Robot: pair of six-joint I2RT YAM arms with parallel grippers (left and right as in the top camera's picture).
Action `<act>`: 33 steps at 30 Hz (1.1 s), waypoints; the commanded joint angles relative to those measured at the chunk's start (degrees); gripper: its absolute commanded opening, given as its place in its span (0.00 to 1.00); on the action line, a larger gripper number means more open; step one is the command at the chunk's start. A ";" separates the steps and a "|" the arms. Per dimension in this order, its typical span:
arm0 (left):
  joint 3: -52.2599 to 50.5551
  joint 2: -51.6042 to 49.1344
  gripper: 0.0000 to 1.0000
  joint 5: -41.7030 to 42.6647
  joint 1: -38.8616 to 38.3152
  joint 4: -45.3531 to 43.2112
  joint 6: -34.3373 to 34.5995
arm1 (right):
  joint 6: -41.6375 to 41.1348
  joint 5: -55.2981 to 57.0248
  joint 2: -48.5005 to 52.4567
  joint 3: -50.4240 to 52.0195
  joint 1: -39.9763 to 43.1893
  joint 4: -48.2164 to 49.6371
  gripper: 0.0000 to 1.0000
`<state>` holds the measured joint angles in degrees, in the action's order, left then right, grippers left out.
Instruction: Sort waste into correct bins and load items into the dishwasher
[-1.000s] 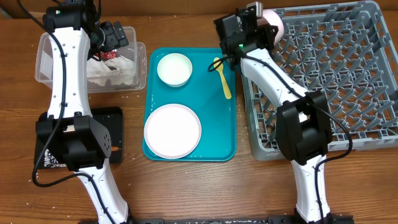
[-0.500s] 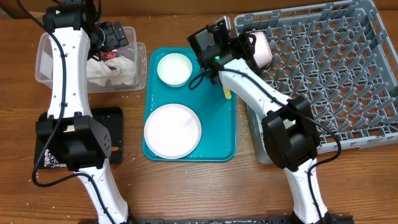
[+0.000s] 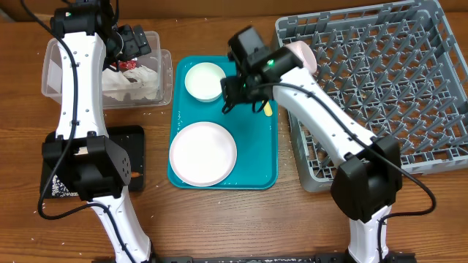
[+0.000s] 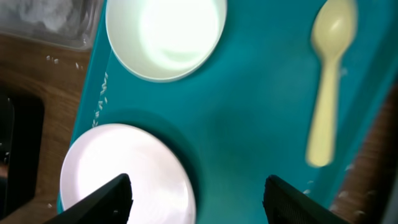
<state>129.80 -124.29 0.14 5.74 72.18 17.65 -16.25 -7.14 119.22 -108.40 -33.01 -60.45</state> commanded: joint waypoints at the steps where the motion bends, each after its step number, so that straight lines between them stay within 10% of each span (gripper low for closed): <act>1: 1.18 0.94 1.00 -0.59 0.24 -0.07 0.17 | -6.01 -4.48 0.50 6.49 -1.05 4.70 0.68; 18: 1.18 0.92 1.00 -0.59 0.24 -0.07 0.17 | -19.04 10.45 10.86 6.25 0.63 36.15 0.50; 33: 1.18 0.94 1.00 -0.59 0.24 -0.07 0.17 | -14.69 8.20 13.22 -3.08 0.63 20.74 0.11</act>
<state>129.80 -124.29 0.14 5.74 72.20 17.65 -33.71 0.82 131.98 -106.04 -32.38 -37.39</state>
